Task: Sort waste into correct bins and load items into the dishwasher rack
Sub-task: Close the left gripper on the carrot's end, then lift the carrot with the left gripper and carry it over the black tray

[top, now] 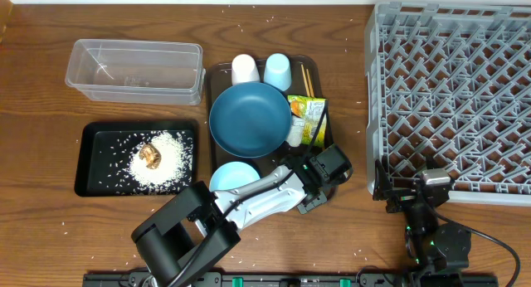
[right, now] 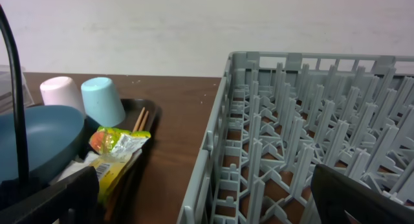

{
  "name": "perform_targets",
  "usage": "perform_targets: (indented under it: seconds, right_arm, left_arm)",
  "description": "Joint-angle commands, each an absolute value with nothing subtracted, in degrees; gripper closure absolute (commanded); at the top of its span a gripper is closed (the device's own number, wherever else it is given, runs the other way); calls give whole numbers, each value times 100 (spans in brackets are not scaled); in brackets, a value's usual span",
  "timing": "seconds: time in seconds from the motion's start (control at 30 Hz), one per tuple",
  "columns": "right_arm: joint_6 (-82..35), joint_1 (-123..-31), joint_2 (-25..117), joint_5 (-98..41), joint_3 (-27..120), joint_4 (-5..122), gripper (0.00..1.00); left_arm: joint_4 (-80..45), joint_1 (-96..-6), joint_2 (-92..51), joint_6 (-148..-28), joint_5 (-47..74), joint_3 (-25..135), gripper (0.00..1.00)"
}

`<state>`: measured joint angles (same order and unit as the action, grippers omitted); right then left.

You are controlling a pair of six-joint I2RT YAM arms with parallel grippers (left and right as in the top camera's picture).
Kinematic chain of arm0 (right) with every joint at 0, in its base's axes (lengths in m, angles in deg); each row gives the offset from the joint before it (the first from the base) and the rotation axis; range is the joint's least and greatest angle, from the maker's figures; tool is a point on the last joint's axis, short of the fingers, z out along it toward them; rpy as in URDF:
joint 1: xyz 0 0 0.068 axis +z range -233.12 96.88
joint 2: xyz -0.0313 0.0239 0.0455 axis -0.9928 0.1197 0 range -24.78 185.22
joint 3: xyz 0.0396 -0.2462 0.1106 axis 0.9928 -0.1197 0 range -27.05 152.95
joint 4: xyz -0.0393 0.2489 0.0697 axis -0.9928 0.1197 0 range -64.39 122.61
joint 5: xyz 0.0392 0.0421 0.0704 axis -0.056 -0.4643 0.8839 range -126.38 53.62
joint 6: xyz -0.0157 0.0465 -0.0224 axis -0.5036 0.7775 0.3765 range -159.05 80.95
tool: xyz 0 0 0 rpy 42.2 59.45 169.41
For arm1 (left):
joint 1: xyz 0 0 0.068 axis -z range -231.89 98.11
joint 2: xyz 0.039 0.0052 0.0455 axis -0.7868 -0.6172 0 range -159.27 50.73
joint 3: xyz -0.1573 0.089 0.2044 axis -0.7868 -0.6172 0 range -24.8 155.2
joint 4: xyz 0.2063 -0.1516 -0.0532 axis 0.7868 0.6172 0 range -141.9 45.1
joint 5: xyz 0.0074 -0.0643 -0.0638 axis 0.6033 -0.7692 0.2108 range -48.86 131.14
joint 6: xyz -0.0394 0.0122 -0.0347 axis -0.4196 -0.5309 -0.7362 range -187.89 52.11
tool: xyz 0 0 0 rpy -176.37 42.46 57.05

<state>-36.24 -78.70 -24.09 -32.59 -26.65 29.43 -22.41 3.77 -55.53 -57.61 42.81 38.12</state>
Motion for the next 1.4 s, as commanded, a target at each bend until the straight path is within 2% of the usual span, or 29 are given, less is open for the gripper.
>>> perform_targets:
  seconds: [0.0,0.3,0.67,0.87,1.37]
  right_arm:
    - [-3545,-7972,-2440,-3296,-2673,2965,1]
    - [-3545,-7972,-2440,-3296,-2673,2965,1]
    - [-3545,-7972,-2440,-3296,-2673,2965,1]
    - [-3545,-7972,-2440,-3296,-2673,2965,1]
    - [-3545,-7972,-2440,-3296,-2673,2965,1]
  left_arm:
    - [-2223,375,-5750,-5763,4329,3805,52]
    - [-2214,375,-5595,-5962,4327,3812,61]
    - [-2201,375,-5339,-6113,4327,3812,63]
    - [-2201,375,-5297,-6115,4329,3812,70]
    - [-2042,-157,-4264,-6266,4327,3812,71]
